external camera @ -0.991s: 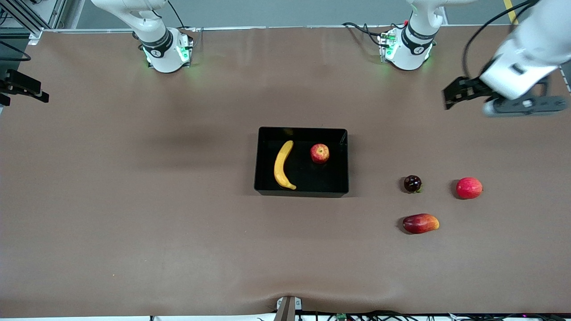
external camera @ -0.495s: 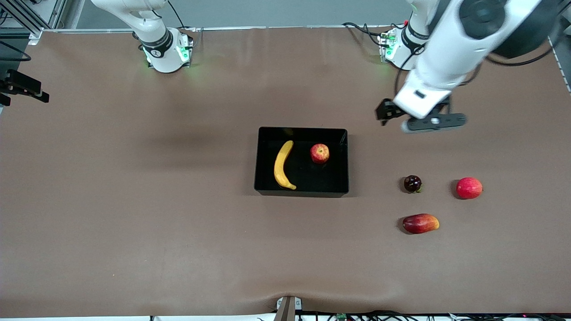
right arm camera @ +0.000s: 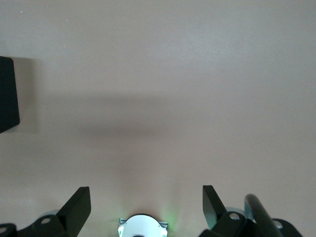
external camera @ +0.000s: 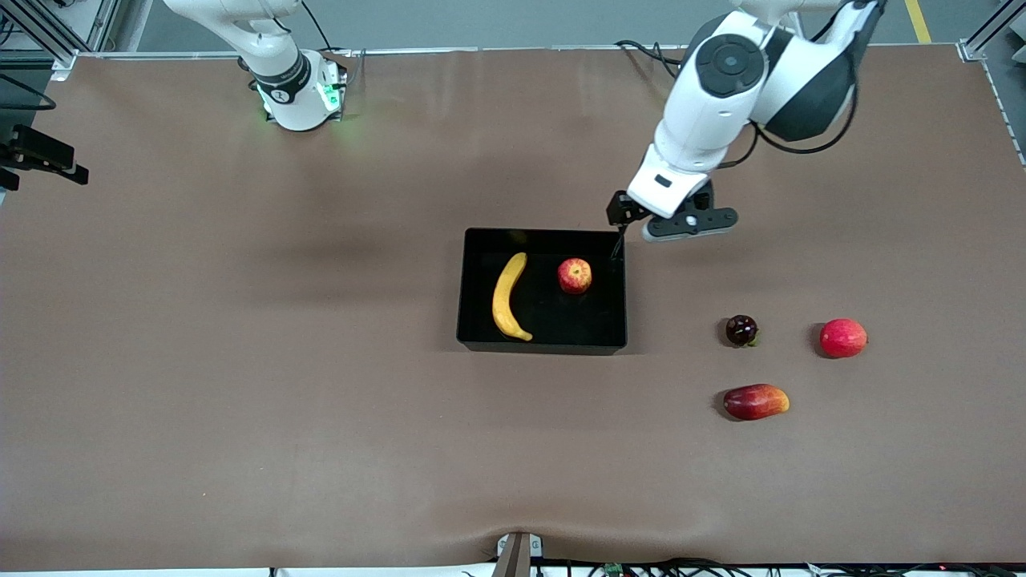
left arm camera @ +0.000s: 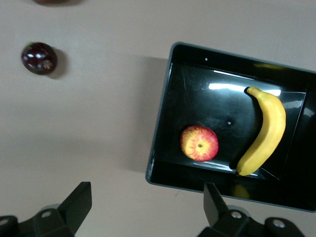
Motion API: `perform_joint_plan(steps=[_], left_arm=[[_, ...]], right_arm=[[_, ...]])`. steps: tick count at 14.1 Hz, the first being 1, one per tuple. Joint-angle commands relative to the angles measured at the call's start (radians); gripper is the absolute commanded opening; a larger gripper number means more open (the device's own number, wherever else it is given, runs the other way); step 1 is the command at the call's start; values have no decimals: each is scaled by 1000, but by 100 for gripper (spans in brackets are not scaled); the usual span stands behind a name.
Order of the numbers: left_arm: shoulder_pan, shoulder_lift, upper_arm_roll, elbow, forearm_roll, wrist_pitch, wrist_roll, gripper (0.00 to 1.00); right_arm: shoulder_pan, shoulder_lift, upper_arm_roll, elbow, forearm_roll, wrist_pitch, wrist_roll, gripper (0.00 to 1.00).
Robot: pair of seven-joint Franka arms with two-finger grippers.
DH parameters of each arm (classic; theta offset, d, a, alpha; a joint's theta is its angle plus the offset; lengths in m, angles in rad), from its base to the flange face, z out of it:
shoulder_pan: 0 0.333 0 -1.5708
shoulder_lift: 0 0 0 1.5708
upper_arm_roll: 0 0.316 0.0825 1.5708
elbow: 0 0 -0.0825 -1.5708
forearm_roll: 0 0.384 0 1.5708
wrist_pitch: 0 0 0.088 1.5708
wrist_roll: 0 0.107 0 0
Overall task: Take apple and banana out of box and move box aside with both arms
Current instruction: 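Lower the left gripper and grasp the red-yellow apple in the box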
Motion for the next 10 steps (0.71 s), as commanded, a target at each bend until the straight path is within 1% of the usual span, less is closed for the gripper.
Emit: perform_joint_plan(steps=[1,2,4,6,8,10], left_arm=[[-18,2,-18,-72,43,94,-70,100],[-29,15,-18,-89,51,127,-109,100],[-61,54,-18,-93,72,154,-144,100],[-85,100,-18,-91,142,174,-181,100],[-116,152,-18,-90,178,217,-265,100],[-118,212,-18,-77,230,254,-310,100]], right_arm=[[-15,-17,8,-18,15,0,3,100],[-15,-17,8,-18,15,0,1,100],[-15,-17,8,-20,15,0,1,100],[-15,-17,8,-20,15,0,3,100],[-15,-19,8,-20,15,0,3,100],[-15,-19,8,-20,15,0,3,100]])
